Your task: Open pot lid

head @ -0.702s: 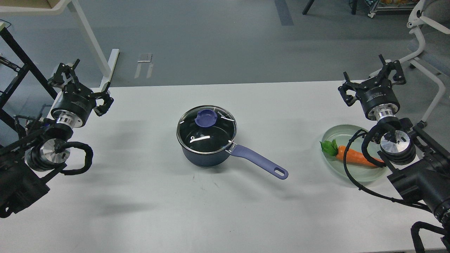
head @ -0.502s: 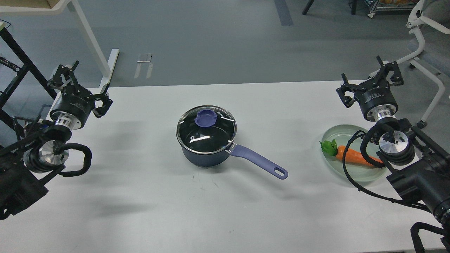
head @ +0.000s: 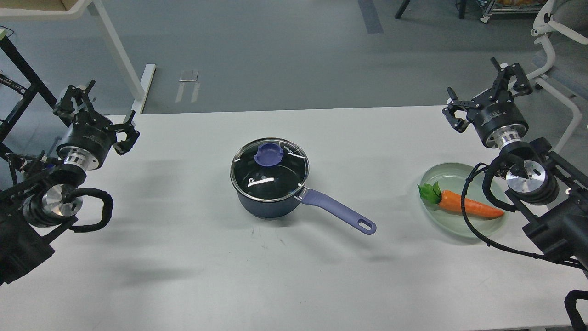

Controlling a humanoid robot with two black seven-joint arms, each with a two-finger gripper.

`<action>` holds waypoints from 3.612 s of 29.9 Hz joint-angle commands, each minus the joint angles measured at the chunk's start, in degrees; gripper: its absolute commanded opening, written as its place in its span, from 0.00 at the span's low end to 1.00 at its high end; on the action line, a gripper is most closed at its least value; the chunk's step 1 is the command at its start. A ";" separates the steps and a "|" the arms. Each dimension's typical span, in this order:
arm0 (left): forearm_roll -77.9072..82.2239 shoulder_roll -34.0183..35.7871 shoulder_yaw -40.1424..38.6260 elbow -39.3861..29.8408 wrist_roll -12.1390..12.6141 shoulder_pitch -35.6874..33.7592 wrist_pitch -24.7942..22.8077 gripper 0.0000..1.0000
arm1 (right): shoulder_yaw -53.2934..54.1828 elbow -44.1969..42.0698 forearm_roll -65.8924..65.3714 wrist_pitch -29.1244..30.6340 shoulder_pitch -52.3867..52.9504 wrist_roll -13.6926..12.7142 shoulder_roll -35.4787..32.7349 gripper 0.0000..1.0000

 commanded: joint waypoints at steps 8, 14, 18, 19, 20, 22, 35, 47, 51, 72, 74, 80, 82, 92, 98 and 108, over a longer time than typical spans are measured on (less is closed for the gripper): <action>0.59 -0.46 0.68 -0.02 0.00 -0.86 -0.09 1.00 | -14.98 8.61 -10.21 -0.60 9.68 0.08 -12.07 1.00; 0.76 -0.55 0.60 -0.28 0.00 -0.86 -0.45 1.00 | -35.10 17.65 -27.52 -3.32 26.46 -0.09 -16.73 1.00; 0.76 -0.46 0.60 -0.63 0.00 -0.86 -0.18 1.00 | -50.65 22.93 -37.37 -5.08 38.59 -0.09 -16.92 1.00; 0.76 -0.55 0.68 -0.63 0.00 -0.86 0.43 1.00 | -53.73 23.81 -38.87 -5.44 41.14 -0.09 -16.65 1.00; 0.85 -0.73 0.68 -0.63 0.05 -0.86 0.69 1.00 | -56.98 24.95 -40.37 -5.87 43.69 -0.09 -16.39 1.00; 0.94 -0.47 0.77 -0.72 0.13 -0.86 1.31 1.00 | -62.79 27.67 -43.88 -6.58 48.09 -0.18 -15.43 0.99; 5.06 0.86 0.86 -5.64 2.15 -1.21 1.31 1.00 | -85.48 39.02 -68.94 -10.19 56.11 -0.45 -7.52 0.96; 6.65 0.24 0.86 -8.54 2.42 -4.64 1.66 1.00 | -96.12 39.82 -69.04 -9.66 57.69 0.35 -4.87 0.74; 6.74 0.15 1.04 -8.63 2.42 -4.46 2.10 1.00 | -97.53 39.82 -69.39 -9.66 57.96 0.43 -4.96 0.69; 8.49 -1.78 1.92 -8.37 2.42 -5.96 2.19 1.00 | -97.45 39.47 -69.74 -10.10 57.16 -0.09 -2.15 0.41; 8.50 -1.69 1.92 -8.37 2.42 -5.96 2.10 1.00 | -97.45 39.38 -69.83 -10.10 57.08 -0.09 -1.89 0.35; 8.93 -1.43 2.00 -8.45 2.51 -6.13 2.10 1.00 | -97.45 39.38 -69.91 -10.01 57.34 -0.18 -1.71 0.26; 9.81 -1.52 2.00 -8.54 2.51 -6.39 2.10 1.00 | -97.45 39.38 -69.91 -10.01 57.34 -0.18 -1.71 0.24; 32.63 -1.96 4.38 -10.82 4.70 -13.77 2.63 1.00 | -97.53 39.73 -69.65 -9.83 57.60 -0.18 -2.33 0.20; 56.43 -2.05 4.90 -17.05 4.62 -17.73 4.12 1.00 | -97.45 39.47 -69.83 -9.66 57.95 -0.09 -2.41 0.20; 106.01 -9.07 7.79 -21.03 4.88 -18.17 6.49 1.00 | -97.27 39.29 -69.83 -9.66 57.87 -0.01 -2.06 0.20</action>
